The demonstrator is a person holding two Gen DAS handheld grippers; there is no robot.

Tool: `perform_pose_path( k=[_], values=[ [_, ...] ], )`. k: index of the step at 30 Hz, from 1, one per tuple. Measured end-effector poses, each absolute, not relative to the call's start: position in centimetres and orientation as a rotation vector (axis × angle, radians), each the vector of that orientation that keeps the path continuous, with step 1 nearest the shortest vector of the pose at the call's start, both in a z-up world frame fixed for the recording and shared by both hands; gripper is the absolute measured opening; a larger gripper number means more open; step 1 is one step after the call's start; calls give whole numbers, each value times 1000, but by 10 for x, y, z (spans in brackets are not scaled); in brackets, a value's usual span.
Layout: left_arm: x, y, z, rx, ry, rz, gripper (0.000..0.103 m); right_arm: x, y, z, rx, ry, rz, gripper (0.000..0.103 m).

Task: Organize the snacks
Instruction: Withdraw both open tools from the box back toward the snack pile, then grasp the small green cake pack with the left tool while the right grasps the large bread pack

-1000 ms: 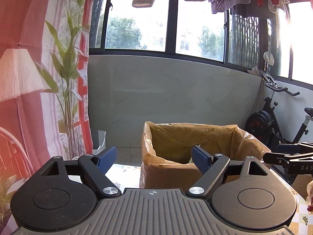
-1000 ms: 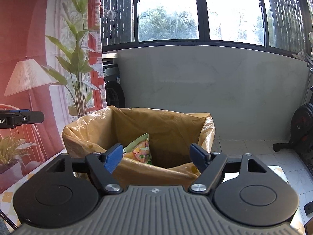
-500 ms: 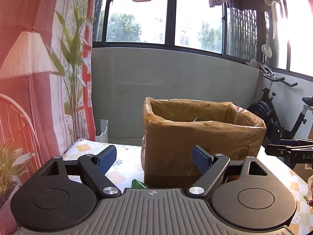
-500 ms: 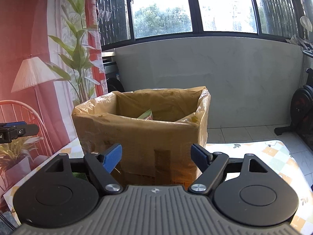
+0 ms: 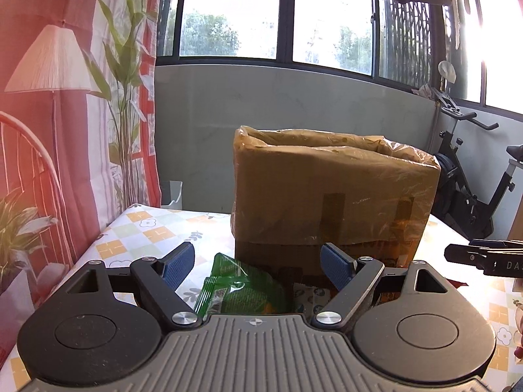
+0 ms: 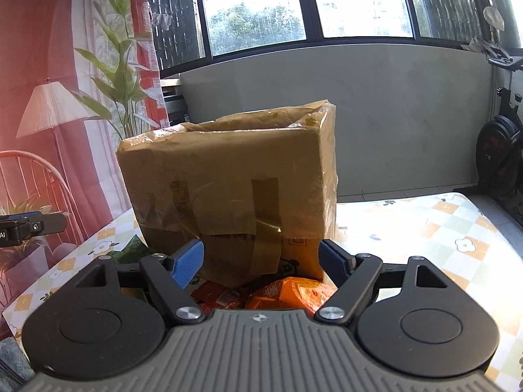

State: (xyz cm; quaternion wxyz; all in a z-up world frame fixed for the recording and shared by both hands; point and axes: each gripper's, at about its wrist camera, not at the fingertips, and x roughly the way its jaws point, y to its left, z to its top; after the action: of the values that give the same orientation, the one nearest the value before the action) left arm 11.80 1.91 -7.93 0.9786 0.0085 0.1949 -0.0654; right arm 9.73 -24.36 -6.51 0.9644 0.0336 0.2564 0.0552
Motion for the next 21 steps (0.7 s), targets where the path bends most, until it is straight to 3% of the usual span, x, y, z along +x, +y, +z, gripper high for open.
perform_pose_path(
  k=[18, 21],
  values=[
    [105, 16, -127, 7, 496, -181, 86, 69, -224, -124, 19, 680, 113, 80],
    [106, 15, -132, 1, 515, -198, 85, 74, -219, -130, -2, 711, 110, 84]
  ],
)
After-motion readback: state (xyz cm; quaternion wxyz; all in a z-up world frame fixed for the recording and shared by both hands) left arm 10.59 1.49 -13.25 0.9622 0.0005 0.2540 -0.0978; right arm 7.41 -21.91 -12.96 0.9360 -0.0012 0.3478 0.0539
